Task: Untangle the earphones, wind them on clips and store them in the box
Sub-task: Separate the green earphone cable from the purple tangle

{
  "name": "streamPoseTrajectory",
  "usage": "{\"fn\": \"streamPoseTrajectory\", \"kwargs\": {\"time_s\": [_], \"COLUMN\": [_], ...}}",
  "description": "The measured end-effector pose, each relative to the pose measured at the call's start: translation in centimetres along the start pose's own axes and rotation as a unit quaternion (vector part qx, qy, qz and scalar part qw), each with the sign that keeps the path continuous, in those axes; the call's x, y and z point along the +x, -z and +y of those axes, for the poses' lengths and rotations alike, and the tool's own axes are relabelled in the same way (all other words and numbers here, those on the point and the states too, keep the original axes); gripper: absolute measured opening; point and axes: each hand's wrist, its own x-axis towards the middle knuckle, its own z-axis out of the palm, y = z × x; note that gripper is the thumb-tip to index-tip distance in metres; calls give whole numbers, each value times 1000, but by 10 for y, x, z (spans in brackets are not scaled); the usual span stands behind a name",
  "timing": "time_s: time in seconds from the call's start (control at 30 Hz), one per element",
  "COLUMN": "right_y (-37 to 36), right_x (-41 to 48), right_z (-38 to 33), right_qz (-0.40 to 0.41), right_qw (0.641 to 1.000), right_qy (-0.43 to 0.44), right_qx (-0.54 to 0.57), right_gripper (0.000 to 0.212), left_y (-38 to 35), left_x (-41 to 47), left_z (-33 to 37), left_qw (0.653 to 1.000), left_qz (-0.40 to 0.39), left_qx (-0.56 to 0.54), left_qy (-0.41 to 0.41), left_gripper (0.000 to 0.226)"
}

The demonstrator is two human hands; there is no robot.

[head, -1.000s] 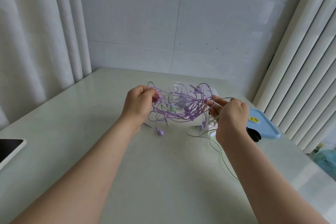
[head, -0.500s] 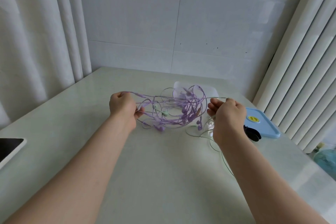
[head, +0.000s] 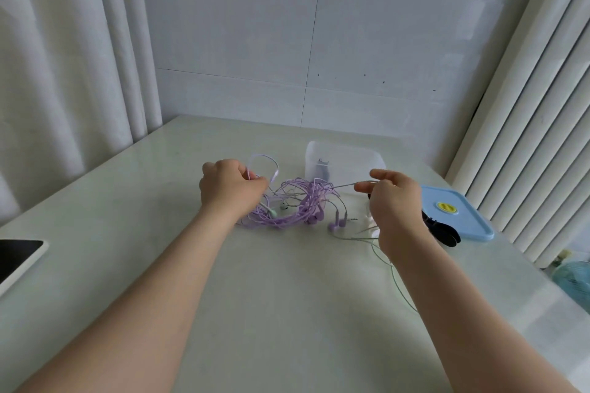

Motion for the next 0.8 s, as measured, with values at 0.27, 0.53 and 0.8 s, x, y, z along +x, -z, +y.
{"fn": "streamPoseTrajectory", "kwargs": {"time_s": [0.27,0.53,0.8], "right_y": [-6,-13,-24], "right_x": [-3,-9,-20], "right_z": [4,6,13], "right_qz": [-22,-28,-112], "right_qw": [976,936,869], "right_qy": [36,122,379], "right_qx": [-213,-329,-298], "right_gripper": [33,26,26], "left_y": [13,13,12], "left_x": [2,-18,-13], "left_z": [0,14,12], "left_qw": [995,962,973], "left_qz": [61,-51,-140], "left_qx": [83,268,184], "left_qy": [-9,-3,-11], "left_gripper": [20,49,45]}}
